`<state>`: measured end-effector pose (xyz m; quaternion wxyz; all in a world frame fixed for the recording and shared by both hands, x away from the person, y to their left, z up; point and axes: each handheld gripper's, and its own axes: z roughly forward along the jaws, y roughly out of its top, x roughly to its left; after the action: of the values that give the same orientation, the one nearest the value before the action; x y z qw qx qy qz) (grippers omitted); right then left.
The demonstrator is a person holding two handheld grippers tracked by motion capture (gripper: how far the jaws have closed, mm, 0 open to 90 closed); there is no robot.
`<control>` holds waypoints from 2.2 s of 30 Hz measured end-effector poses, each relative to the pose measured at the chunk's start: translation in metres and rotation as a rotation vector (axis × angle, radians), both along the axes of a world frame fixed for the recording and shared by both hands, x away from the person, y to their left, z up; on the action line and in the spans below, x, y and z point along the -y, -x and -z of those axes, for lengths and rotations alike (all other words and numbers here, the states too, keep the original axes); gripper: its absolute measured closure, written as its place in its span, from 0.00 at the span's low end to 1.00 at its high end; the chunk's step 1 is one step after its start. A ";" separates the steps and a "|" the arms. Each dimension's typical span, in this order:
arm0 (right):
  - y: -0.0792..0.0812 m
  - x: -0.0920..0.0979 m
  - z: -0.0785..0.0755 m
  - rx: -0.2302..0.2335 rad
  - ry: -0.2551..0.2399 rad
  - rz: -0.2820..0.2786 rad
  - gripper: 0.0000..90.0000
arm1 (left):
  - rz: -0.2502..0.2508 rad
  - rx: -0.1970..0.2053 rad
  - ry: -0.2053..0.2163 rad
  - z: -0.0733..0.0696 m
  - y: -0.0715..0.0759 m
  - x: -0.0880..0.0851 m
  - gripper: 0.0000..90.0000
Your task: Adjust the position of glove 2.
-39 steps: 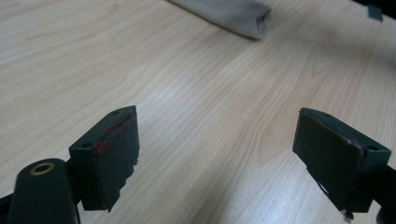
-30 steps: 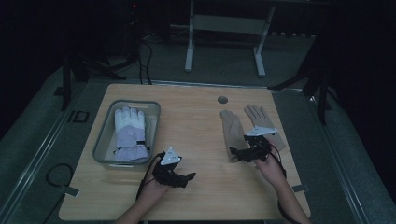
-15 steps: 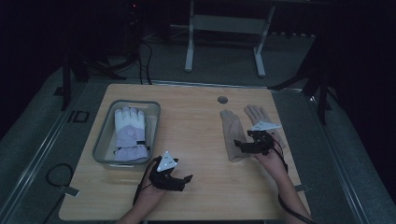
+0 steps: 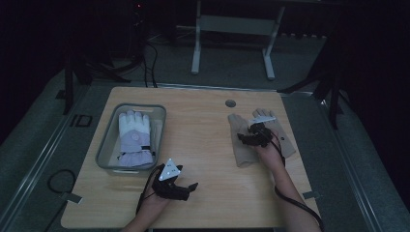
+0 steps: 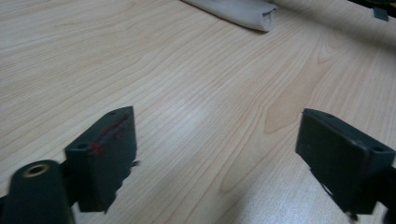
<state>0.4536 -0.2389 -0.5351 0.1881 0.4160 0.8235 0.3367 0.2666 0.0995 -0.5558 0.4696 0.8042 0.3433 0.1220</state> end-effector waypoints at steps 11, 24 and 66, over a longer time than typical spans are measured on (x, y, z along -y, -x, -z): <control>-0.005 -0.005 0.017 -0.027 -0.015 0.029 0.59 | 0.002 -0.010 0.000 0.003 0.000 0.000 0.12; 0.017 -0.027 0.002 -0.043 -0.089 0.120 0.87 | -0.011 -0.007 0.009 0.003 -0.001 -0.001 0.12; 0.081 -0.110 0.019 -0.029 -0.077 0.130 0.60 | -0.045 0.025 0.011 0.006 0.000 -0.004 0.12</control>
<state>0.3725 -0.1290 -0.5543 0.1814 0.4804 0.7838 0.3492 0.2667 0.1037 -0.5614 0.4753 0.7922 0.3560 0.1409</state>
